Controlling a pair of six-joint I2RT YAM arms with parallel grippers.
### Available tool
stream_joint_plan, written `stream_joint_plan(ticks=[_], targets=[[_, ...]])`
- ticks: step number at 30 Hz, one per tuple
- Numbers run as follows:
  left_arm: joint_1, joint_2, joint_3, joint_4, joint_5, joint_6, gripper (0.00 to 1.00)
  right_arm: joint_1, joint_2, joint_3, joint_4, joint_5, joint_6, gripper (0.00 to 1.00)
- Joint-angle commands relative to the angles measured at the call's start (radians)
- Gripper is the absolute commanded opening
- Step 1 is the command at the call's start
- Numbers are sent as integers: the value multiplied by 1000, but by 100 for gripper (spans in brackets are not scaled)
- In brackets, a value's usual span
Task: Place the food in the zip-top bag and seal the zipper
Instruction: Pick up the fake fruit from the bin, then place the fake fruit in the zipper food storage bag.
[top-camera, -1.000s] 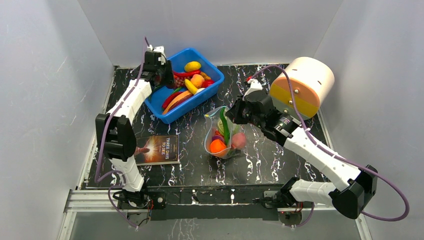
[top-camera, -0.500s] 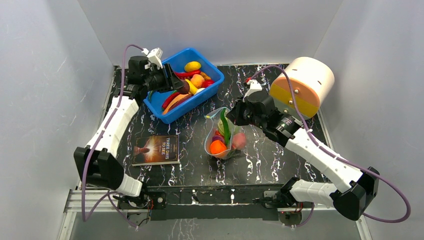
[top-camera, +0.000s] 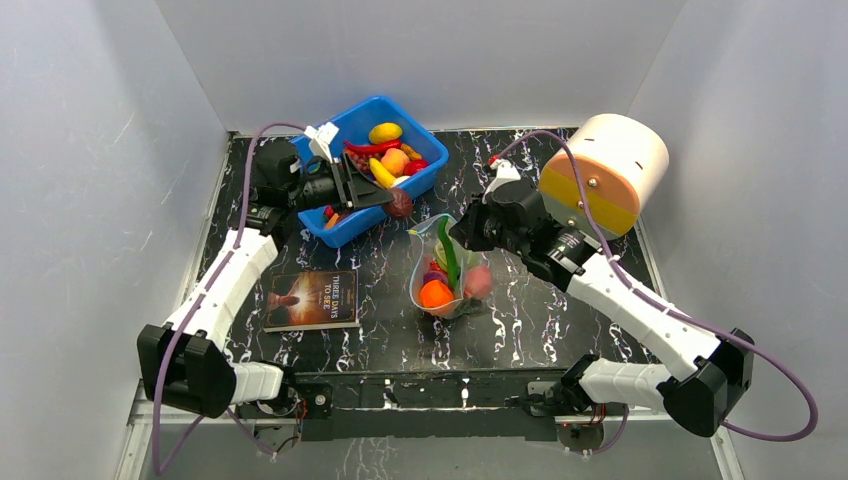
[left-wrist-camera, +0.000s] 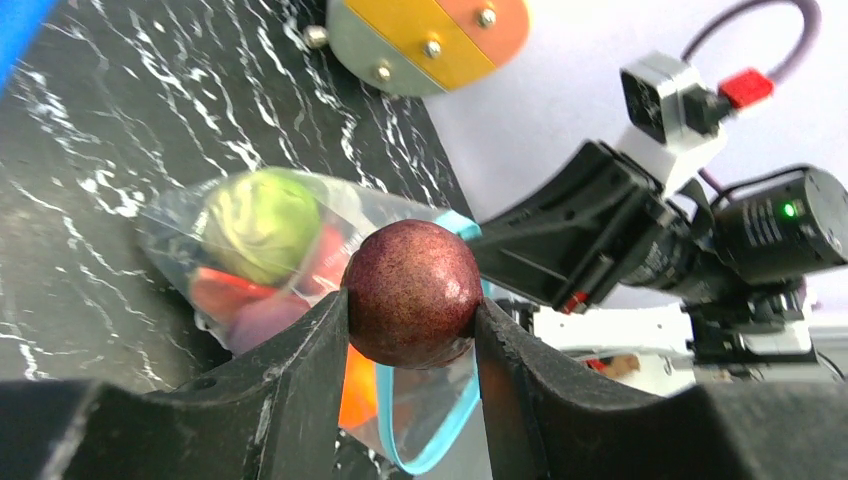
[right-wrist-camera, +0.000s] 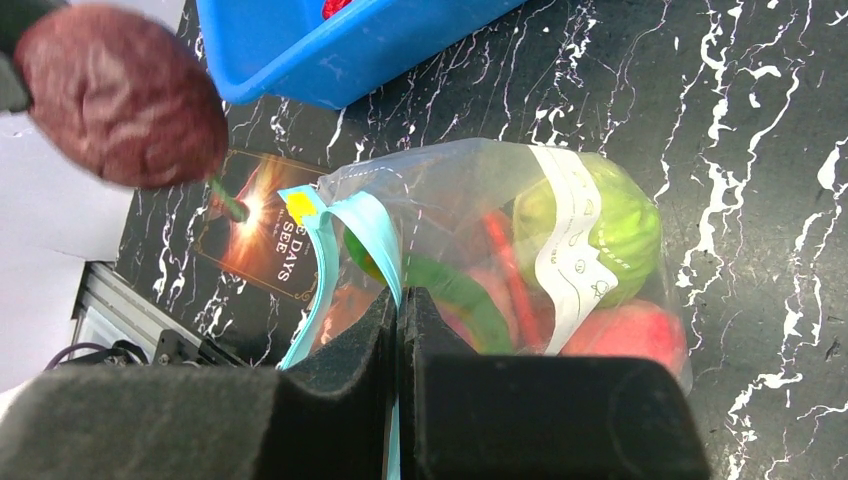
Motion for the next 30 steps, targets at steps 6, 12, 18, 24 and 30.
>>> stream_joint_plan(ticks=[6, 12, 18, 24, 30], targets=[[-143, -123, -102, 91, 125, -45, 26, -2, 24, 59, 72, -22, 4, 0], [-280, -108, -129, 87, 54, -2, 26, -3, 32, 84, 62, -26, 3, 0], [-336, -69, -116, -31, -65, 116, 26, -4, 18, 88, 44, -33, -14, 0], [-340, -62, -133, -8, -70, 120, 35, -2, 3, 74, 44, -86, -44, 0], [-341, -66, -74, -129, -132, 249, 78, -2, 16, 73, 11, -120, -79, 0]])
